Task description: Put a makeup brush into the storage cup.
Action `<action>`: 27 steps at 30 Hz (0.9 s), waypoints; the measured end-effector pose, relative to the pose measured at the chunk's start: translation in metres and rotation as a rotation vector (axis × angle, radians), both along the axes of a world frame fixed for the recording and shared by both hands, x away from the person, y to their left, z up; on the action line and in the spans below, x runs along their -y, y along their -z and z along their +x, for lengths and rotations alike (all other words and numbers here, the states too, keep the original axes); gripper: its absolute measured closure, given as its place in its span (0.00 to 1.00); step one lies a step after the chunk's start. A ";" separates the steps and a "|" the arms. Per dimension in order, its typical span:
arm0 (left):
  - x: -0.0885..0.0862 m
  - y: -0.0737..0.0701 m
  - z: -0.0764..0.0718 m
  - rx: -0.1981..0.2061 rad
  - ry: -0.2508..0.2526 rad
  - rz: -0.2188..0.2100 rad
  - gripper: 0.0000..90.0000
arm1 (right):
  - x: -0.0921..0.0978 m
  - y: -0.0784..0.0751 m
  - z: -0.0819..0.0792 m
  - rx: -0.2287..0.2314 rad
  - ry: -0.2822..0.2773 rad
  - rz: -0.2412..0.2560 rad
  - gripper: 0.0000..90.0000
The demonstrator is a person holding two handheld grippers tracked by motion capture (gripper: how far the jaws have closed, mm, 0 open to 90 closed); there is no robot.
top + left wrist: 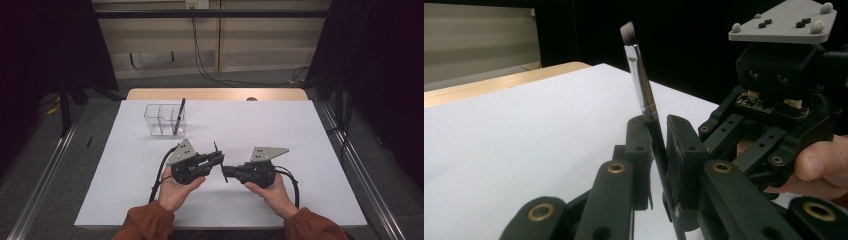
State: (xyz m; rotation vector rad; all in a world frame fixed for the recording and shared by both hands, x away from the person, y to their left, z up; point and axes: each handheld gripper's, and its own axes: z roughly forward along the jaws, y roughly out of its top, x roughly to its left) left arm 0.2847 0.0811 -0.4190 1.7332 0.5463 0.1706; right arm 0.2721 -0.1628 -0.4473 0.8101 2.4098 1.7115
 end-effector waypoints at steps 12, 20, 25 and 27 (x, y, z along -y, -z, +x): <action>0.003 -0.003 -0.001 0.003 0.015 0.013 0.95 | 0.000 0.001 0.000 -0.005 -0.009 0.016 1.00; 0.004 -0.002 0.000 0.011 0.009 0.015 0.95 | 0.000 0.001 0.001 -0.006 -0.012 0.020 0.96; 0.000 -0.003 0.002 0.004 0.004 0.002 0.95 | 0.002 0.002 0.002 -0.008 0.000 0.021 0.87; -0.001 -0.003 0.002 -0.001 0.005 0.004 0.95 | 0.003 0.002 0.002 -0.013 0.004 0.020 0.82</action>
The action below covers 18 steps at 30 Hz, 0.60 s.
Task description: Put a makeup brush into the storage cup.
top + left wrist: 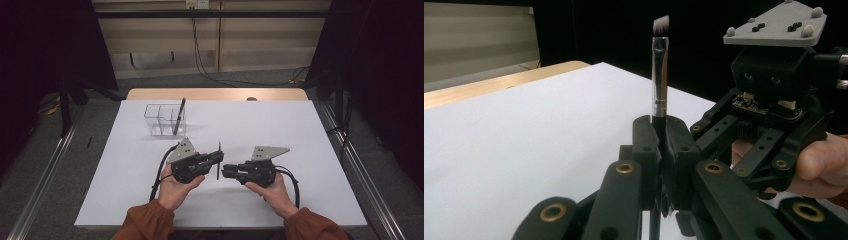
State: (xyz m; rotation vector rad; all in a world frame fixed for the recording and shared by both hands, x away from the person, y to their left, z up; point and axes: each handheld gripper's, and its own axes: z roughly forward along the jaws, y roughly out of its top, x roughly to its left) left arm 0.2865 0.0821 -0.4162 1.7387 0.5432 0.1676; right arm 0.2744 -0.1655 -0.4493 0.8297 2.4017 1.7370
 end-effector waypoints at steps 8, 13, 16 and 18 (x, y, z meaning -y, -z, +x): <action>-0.002 -0.001 -0.001 0.002 0.005 0.002 0.95 | 0.004 -0.001 0.001 0.010 0.020 0.007 0.65; -0.004 -0.001 -0.001 -0.001 0.002 0.002 0.95 | 0.006 -0.003 0.001 0.034 0.060 0.015 0.44; -0.007 -0.002 -0.001 -0.005 -0.005 -0.001 0.95 | 0.007 -0.003 0.001 0.041 0.084 0.019 0.35; -0.009 -0.003 -0.001 -0.006 -0.007 0.003 0.95 | 0.009 -0.004 0.001 0.041 0.095 0.029 0.30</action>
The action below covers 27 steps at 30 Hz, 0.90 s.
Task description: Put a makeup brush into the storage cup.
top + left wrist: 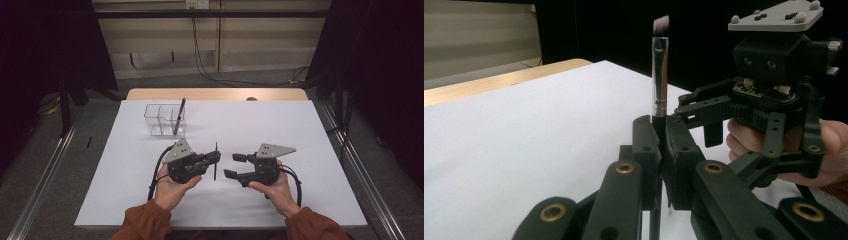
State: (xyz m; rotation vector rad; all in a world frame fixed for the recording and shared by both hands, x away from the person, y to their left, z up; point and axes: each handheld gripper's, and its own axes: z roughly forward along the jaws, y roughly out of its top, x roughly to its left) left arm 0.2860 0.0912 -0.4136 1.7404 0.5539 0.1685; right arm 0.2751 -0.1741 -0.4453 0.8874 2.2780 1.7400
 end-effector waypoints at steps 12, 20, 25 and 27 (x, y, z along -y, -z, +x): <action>-0.012 -0.002 0.001 -0.001 -0.018 -0.003 0.95 | 0.011 -0.004 0.000 0.006 0.030 0.025 0.04; -0.018 -0.002 0.001 -0.003 -0.033 -0.005 0.95 | 0.021 -0.004 -0.002 0.029 0.094 0.002 0.08; -0.023 -0.003 0.003 -0.006 -0.044 -0.003 0.95 | 0.025 0.000 -0.003 0.031 0.103 0.005 0.07; -0.026 -0.003 0.002 -0.006 -0.048 -0.001 0.95 | 0.027 -0.001 -0.005 0.049 0.117 0.003 0.07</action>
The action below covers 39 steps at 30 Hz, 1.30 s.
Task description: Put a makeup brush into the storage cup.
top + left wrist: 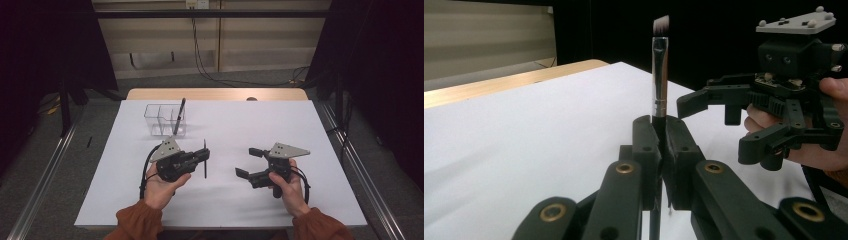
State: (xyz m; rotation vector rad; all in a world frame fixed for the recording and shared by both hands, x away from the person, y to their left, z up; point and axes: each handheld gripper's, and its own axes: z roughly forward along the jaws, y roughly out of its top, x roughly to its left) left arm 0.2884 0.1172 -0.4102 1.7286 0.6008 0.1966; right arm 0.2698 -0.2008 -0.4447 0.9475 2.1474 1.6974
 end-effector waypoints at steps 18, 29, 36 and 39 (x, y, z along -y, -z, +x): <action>-0.046 -0.012 0.006 0.020 -0.107 -0.030 0.95 | 0.029 0.004 -0.014 0.049 0.113 -0.028 0.04; -0.067 -0.018 0.011 0.030 -0.154 -0.018 0.95 | 0.047 0.004 -0.022 0.075 0.211 -0.041 0.03; -0.077 -0.021 0.015 0.029 -0.174 -0.006 0.95 | 0.059 0.009 -0.029 0.090 0.250 -0.013 0.02; -0.080 -0.023 0.017 0.032 -0.185 -0.008 0.95 | 0.064 0.010 -0.033 0.095 0.267 -0.012 0.02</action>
